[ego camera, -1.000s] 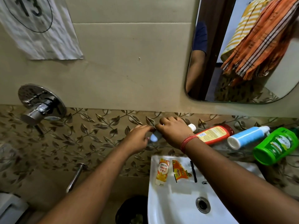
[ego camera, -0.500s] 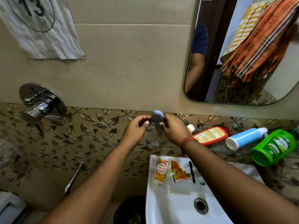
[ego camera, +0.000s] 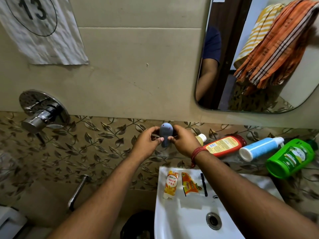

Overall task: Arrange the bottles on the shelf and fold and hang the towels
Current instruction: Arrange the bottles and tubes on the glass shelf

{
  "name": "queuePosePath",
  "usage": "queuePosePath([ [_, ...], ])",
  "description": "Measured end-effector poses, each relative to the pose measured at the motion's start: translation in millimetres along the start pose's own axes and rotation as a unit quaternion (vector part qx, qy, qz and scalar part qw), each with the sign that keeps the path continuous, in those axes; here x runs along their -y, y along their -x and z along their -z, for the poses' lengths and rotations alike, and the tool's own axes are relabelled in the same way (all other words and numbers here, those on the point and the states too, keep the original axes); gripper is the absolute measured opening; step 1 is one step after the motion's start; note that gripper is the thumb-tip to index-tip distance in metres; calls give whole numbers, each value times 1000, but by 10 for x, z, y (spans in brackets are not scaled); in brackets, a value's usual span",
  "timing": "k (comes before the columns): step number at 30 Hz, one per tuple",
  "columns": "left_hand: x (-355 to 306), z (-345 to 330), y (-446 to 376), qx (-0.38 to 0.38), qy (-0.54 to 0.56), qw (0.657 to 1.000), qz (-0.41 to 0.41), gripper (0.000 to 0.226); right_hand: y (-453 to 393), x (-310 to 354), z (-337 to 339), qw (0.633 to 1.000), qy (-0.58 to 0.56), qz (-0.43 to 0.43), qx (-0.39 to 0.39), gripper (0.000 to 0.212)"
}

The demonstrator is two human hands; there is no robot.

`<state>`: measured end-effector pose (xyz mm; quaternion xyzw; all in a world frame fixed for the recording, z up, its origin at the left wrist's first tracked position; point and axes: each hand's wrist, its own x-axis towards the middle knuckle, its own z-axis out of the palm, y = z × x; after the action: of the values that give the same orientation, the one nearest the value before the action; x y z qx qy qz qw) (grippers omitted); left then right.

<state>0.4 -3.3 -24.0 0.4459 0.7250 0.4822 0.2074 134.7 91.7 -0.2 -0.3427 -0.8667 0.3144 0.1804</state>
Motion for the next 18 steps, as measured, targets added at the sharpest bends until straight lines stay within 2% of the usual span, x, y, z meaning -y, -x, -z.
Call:
queuePosePath([
  [9,33,-9,18,3,-40,999,-2,33,-16,-12,-10,999,27,13,16,39],
  [18,55,18,-13,16,-41,999,-3,34,-15,-20,-9,999,29,15,18,40],
])
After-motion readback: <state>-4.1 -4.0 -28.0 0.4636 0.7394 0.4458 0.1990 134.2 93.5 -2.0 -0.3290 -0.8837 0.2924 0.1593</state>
